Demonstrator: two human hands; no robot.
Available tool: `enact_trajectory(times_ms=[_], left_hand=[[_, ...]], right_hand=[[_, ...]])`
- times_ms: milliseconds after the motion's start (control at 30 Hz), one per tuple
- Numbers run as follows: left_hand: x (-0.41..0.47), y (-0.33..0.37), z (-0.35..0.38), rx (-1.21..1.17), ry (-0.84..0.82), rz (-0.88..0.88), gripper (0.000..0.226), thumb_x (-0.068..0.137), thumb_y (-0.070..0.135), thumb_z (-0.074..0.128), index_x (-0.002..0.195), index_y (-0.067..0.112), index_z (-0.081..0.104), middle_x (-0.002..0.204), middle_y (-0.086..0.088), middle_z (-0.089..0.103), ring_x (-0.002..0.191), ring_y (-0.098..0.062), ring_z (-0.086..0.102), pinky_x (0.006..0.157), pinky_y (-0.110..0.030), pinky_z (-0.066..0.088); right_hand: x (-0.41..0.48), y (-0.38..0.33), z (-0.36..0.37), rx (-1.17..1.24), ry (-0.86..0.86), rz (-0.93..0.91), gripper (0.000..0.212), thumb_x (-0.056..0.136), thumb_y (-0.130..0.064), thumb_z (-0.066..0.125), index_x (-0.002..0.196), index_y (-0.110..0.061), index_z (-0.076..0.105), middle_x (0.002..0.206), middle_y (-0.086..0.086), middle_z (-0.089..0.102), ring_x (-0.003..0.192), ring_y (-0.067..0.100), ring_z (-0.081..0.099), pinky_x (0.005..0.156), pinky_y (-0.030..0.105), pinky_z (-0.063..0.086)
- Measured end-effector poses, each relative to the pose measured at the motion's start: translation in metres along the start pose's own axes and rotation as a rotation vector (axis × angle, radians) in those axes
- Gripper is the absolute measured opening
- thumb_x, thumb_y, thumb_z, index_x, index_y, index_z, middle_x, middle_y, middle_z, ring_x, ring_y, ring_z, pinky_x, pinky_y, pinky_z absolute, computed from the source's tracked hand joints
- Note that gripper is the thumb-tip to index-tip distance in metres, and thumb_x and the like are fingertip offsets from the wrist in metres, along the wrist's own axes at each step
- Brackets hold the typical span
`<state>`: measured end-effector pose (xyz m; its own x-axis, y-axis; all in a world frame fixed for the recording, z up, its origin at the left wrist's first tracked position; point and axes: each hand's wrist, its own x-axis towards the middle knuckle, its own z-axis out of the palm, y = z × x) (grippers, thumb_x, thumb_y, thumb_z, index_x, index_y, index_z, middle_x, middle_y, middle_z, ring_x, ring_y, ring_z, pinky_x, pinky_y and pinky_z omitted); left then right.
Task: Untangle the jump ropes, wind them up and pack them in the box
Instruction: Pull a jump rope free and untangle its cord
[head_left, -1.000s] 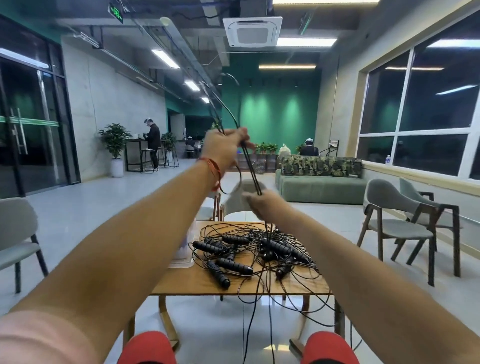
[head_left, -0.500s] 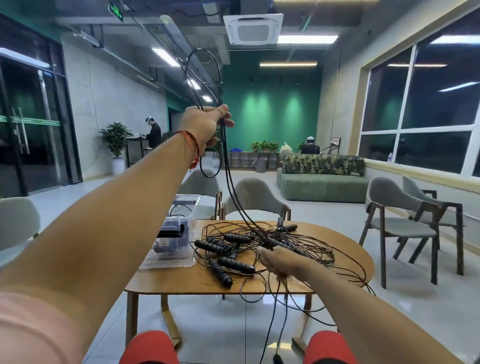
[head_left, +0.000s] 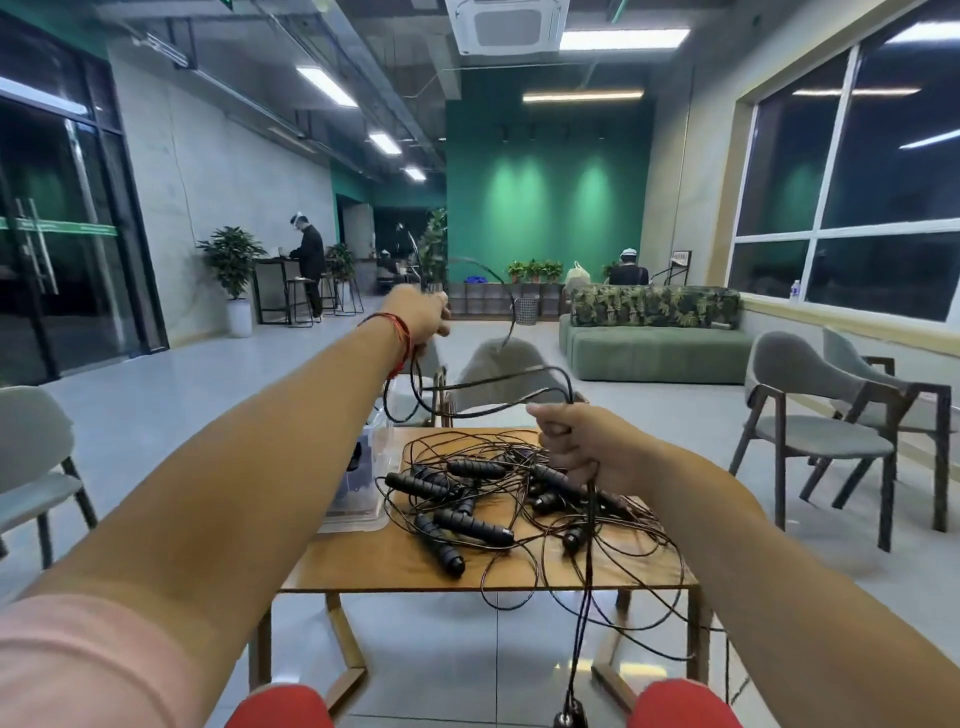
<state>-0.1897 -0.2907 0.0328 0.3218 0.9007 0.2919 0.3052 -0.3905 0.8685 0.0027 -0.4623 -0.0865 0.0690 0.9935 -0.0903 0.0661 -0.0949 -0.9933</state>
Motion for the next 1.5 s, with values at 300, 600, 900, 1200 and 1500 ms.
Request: enact_trajectory(times_ms=[300,600,900,1200,1500], left_hand=[[0.106,-0.068,0.056,-0.085,-0.218,-0.255,0.016,0.099,0.013,0.054,0.086,0.013,0.063,0.070,-0.004,0.056,0.054,-0.014,0.045,0.047,-0.024,0.044],[0.255,-0.058,0.070,-0.697,-0.223,-0.255,0.061,0.096,0.058,0.057,0.140,0.015,0.054,0.133,-0.014,0.052,0.116,-0.029,0.062,0.077,-0.047,0.064],[0.310,-0.194,0.127,0.227,-0.197,0.023,0.056,0.110,0.014,0.042,0.165,0.012,0.029,0.162,-0.011,0.044,0.146,-0.029,0.044,0.117,-0.029,0.031],[0.307,-0.182,0.153,0.470,-0.275,0.112,0.041,0.095,-0.003,0.044,0.120,0.017,0.070,0.124,-0.005,0.070,0.120,-0.026,0.063,0.101,-0.040,0.053],[0.076,-0.210,0.187,-0.202,-0.581,0.030,0.035,0.113,0.042,0.040,0.118,0.021,0.068,0.107,0.005,0.077,0.101,-0.010,0.072,0.095,-0.038,0.055]], right_hand=[[0.072,-0.077,-0.044,0.525,-0.099,-0.196,0.029,0.101,-0.037,0.057,0.078,-0.020,0.052,0.069,-0.009,0.023,0.050,0.005,0.019,0.036,0.018,0.015],[0.186,-0.167,-0.101,0.804,-0.040,-0.292,0.041,0.114,-0.032,0.042,0.075,-0.017,0.047,0.062,-0.009,0.025,0.040,0.004,0.025,0.029,0.017,0.018],[0.295,-0.085,-0.126,0.814,0.136,-0.153,0.040,0.114,-0.033,0.042,0.077,-0.020,0.044,0.061,-0.009,0.023,0.038,0.004,0.022,0.027,0.018,0.017],[0.317,-0.036,-0.129,0.730,0.157,-0.093,0.038,0.113,-0.035,0.046,0.077,-0.022,0.047,0.065,-0.009,0.022,0.042,0.004,0.020,0.030,0.018,0.015],[0.321,-0.027,-0.110,0.788,0.398,-0.247,0.030,0.114,-0.030,0.048,0.091,-0.015,0.059,0.063,-0.006,0.041,0.047,0.006,0.034,0.040,0.017,0.030]])
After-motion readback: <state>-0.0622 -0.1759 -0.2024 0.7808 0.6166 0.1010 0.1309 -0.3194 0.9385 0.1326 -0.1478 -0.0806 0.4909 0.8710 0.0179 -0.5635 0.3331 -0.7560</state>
